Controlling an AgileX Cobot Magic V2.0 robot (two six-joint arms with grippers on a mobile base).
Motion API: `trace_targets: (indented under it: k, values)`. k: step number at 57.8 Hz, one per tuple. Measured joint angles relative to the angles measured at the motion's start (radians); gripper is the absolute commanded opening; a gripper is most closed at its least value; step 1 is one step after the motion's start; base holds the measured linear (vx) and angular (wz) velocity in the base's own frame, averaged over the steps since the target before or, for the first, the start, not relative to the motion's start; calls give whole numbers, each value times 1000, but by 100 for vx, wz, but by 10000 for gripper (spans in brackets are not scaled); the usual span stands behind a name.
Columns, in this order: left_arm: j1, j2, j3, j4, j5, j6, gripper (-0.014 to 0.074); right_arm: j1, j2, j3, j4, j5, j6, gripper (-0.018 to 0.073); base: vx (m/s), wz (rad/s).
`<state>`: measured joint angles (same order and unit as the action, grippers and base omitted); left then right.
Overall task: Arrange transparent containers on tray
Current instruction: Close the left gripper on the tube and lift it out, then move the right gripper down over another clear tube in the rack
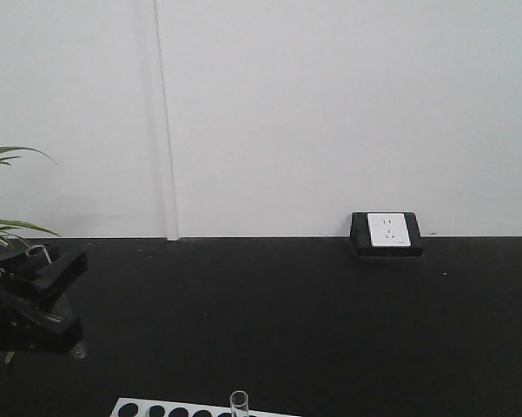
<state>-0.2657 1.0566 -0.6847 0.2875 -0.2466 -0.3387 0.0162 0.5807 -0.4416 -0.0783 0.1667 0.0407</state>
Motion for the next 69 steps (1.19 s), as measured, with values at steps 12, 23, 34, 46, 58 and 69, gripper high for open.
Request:
trace_targets:
  k: [12, 23, 34, 46, 58, 69]
  values:
    - [0, -107, 0, -3, 165, 0, 128, 218, 81, 0, 0, -44, -34, 426, 0, 0]
    - [0, -161, 0, -7, 288, 0, 128, 446, 252, 0, 0, -121, -35, 426, 0, 0]
    - [0, -164, 0, -8, 308, 0, 128, 603, 439, 0, 0, -276, -35, 437, 0, 0]
    - [0, -164, 0, -10, 308, 0, 128, 710, 613, 0, -2, -472, -35, 482, 0, 0]
    - [0, -164, 0, -10, 308, 0, 128, 751, 778, -5, -3, -611, -30, 517, 0, 0]
    - [0, -164, 0, -10, 308, 0, 128, 751, 878, -5, 18, -724, 18, 517, 0, 0]
